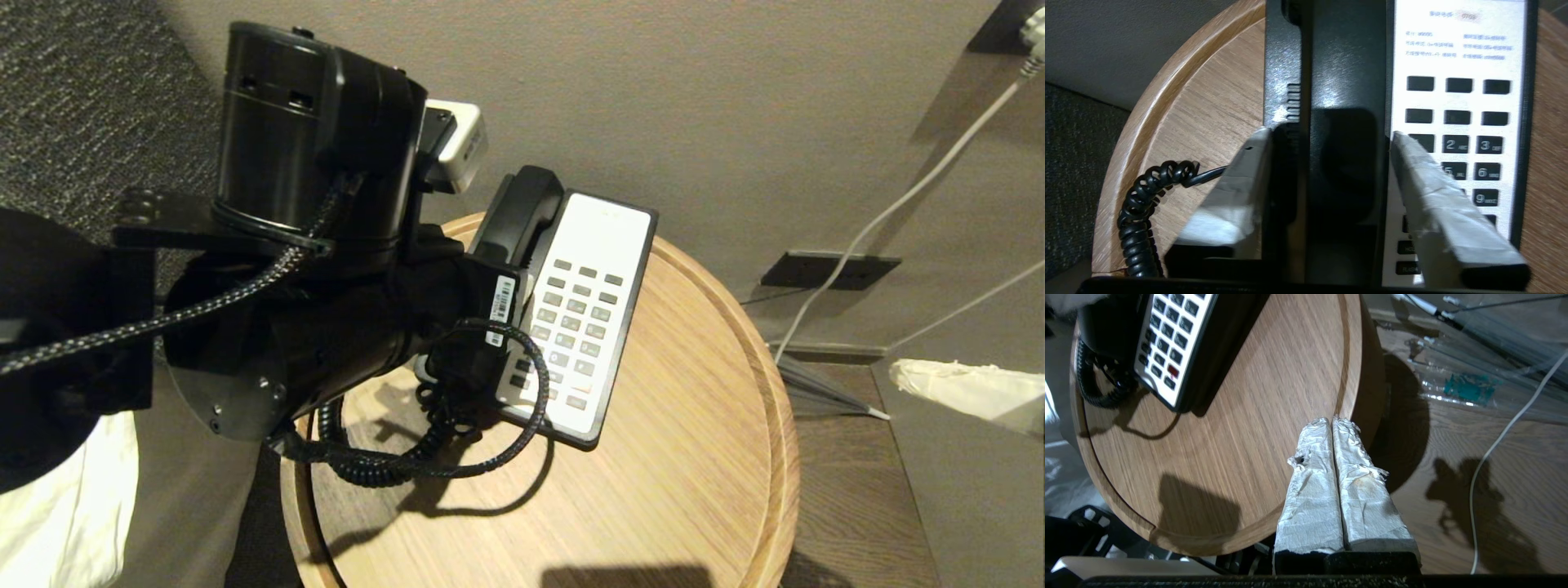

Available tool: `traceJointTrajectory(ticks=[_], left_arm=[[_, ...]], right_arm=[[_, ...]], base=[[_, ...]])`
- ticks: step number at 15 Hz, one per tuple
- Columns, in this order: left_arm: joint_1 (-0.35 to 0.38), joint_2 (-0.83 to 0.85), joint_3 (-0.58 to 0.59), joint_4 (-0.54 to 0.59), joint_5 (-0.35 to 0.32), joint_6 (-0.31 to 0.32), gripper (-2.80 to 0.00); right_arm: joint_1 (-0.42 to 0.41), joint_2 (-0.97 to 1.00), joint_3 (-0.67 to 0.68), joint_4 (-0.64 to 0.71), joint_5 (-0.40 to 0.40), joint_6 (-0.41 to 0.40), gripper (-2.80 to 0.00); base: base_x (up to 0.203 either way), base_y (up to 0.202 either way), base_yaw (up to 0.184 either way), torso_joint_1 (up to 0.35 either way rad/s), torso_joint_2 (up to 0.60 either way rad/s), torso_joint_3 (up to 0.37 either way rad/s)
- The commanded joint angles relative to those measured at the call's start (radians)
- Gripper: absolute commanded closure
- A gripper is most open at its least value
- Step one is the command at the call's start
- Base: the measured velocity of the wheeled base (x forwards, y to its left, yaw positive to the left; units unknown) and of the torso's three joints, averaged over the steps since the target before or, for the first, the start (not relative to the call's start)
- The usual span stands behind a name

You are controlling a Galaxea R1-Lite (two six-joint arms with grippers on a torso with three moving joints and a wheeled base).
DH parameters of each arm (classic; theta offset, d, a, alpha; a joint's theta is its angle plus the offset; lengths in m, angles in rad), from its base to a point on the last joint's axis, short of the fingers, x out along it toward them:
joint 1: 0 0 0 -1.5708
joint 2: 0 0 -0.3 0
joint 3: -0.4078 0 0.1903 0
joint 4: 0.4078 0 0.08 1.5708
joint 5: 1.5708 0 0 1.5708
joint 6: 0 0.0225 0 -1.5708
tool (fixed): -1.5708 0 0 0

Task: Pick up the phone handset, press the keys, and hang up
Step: Put the handset back, then end the call using the dial pad

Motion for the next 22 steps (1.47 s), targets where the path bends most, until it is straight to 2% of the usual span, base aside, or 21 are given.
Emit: traceJointTrajectory(ticks=[1,6,7,10,14,17,22], left_arm=[[0.001,-0.005,-0.007,0.000,0.006,0.001,-2.80],[0.001,-0.100,0.000,0.000,0.006,-0.002,-2.80],[0.000,-0.136,0.005,0.000,0.004,-0.003,0.00],[0.000,-0.273,0.061,0.001,0.000,-0.013,0.00],[0.000,-0.470,0.165,0.002,-0.003,-0.039,0.00],[0.001,-0.593,0.201,0.008,-0.006,-0.071,0.00],[0.001,-0.731,0.269,0.010,-0.007,-0.083,0.00]], right_arm=[[0.000,-0.006,0.013,0.001,-0.002,0.002,0.00],[0.000,-0.003,0.013,-0.001,0.000,0.000,0.00],[0.001,0.003,0.010,-0.001,0.001,0.000,0.00],[0.003,0.053,-0.024,-0.016,0.042,-0.002,0.00],[0.016,0.187,-0.114,-0.048,0.194,-0.002,0.00],[0.045,0.305,-0.196,-0.050,0.304,-0.005,0.00],[0.145,0.496,-0.267,-0.135,0.311,-0.007,0.00]], base=[[0.000,0.000,0.000,0.000,0.00,0.000],[0.000,0.000,0.000,0.000,0.00,0.000],[0.000,0.000,0.000,0.000,0.00,0.000],[0.000,0.000,0.000,0.000,0.00,0.000],[0.000,0.000,0.000,0.000,0.00,0.000],[0.000,0.000,0.000,0.000,0.00,0.000],[0.000,0.000,0.000,0.000,0.00,0.000]])
